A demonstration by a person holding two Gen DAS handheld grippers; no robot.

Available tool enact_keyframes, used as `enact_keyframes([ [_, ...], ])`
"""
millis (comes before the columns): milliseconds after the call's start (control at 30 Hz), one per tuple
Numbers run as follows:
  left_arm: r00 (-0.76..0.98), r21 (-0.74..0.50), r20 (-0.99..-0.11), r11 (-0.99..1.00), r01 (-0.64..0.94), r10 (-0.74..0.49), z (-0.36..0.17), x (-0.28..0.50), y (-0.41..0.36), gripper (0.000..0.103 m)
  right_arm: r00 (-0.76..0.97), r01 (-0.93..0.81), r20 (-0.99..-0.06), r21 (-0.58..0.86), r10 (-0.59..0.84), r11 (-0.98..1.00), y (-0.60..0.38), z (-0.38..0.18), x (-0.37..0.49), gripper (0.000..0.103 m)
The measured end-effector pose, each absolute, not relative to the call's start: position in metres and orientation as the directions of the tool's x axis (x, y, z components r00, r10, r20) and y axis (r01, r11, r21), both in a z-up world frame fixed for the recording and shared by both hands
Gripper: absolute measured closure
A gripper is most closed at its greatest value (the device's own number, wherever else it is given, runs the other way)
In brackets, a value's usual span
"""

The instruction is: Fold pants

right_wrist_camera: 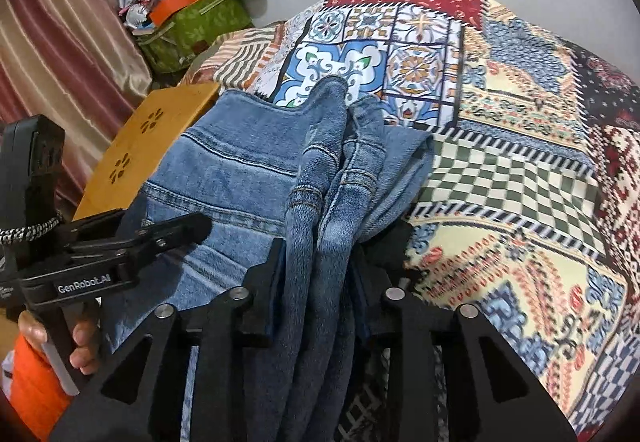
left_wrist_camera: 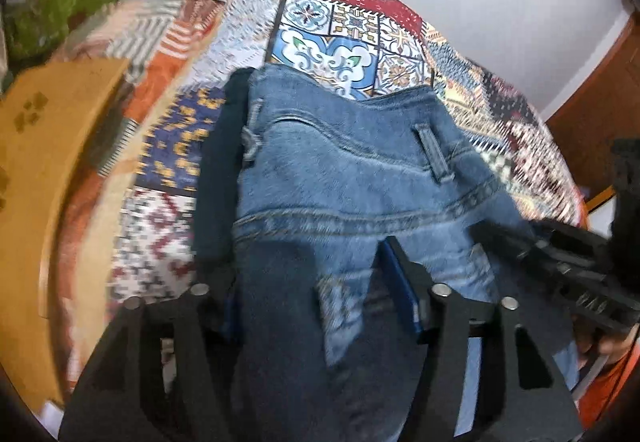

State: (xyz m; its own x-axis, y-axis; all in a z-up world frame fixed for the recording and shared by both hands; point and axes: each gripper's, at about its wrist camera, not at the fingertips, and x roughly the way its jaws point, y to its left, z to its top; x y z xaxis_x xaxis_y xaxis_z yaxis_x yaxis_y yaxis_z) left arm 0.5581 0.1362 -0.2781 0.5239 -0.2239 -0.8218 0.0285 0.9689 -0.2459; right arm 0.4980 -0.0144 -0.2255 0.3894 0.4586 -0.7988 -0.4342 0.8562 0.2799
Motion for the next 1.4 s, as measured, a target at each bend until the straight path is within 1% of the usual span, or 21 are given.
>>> enact_keyframes([
  [33,0.527,-0.222,-0.826,0.975,0.023,-0.201,-0.276,0.554,0.139,0.033,0.403,-0.423,-0.796,0.276,0.452,0.863,-0.018,-0.223,0.492,0.064],
  [100,0.536,-0.202,-0.826,0.979,0.010,-0.176,-0.267,0.544,0.147,0.033,0.424,-0.405,-0.786,0.280,0.450,0.870,-0.028,-0.215,0.478,0.058],
  [233,0.558,-0.196,-0.815,0.980,-0.008,-0.159,-0.245,0.515,0.160,0.033,0.452,-0.385,-0.776,0.275,0.440,0.881,-0.043,-0.200,0.462,0.058],
  [333,0.598,-0.181,-0.789,0.983,-0.003,-0.143,-0.218,0.484,0.163,0.033,0.488,-0.399,-0.753,0.257,0.441,0.880,-0.050,-0.175,0.439,0.058],
  [500,0.666,-0.161,-0.730,0.986,0.049,-0.153,-0.159,0.427,0.154,0.033,0.575,-0.440,-0.676,0.220,0.461,0.871,-0.055,-0.119,0.388,0.058],
  [633,0.741,-0.115,-0.654,0.988,0.105,-0.155,-0.105,0.368,0.133,0.033,0.629,-0.484,-0.618,0.162,0.471,0.860,-0.052,-0.075,0.338,0.058],
  [733,0.793,-0.092,-0.589,0.987,0.129,-0.158,-0.070,0.322,0.117,0.033,0.669,-0.510,-0.551,0.148,0.499,0.847,-0.054,-0.045,0.299,0.058],
  [833,0.849,-0.036,-0.508,0.989,0.143,-0.141,-0.040,0.270,0.099,0.033,0.733,-0.508,-0.469,0.106,0.493,0.855,-0.061,-0.023,0.254,0.058],
  [1000,0.916,0.009,-0.383,0.991,0.137,-0.123,-0.013,0.197,0.082,0.033,0.783,-0.514,-0.363,0.078,0.505,0.854,-0.069,-0.004,0.191,0.058],
  [1133,0.959,0.025,-0.280,0.998,0.053,-0.044,-0.004,0.146,0.073,0.033,0.807,-0.521,-0.294,0.054,0.512,0.852,-0.071,0.005,0.152,0.058],
  [1200,0.968,0.028,-0.250,0.999,0.034,-0.026,-0.005,0.132,0.071,0.033,0.824,-0.514,-0.255,0.043,0.507,0.857,-0.070,0.008,0.136,0.058],
  [1300,0.976,0.022,-0.216,0.999,0.025,-0.019,-0.007,0.114,0.067,0.025,0.836,-0.511,-0.217,0.032,0.505,0.859,-0.069,0.012,0.120,0.058],
  [1333,0.978,0.020,-0.207,0.999,0.028,-0.024,-0.008,0.108,0.066,0.020,0.837,-0.512,-0.208,0.033,0.507,0.858,-0.069,0.013,0.117,0.054],
  [1367,0.979,0.019,-0.200,0.999,0.032,-0.028,-0.010,0.105,0.065,0.017,0.836,-0.514,-0.204,0.035,0.510,0.857,-0.070,0.013,0.114,0.051],
  [1400,0.981,0.020,-0.193,0.999,0.034,-0.029,-0.011,0.102,0.063,0.016,0.835,-0.516,-0.198,0.040,0.513,0.856,-0.071,0.013,0.112,0.042],
])
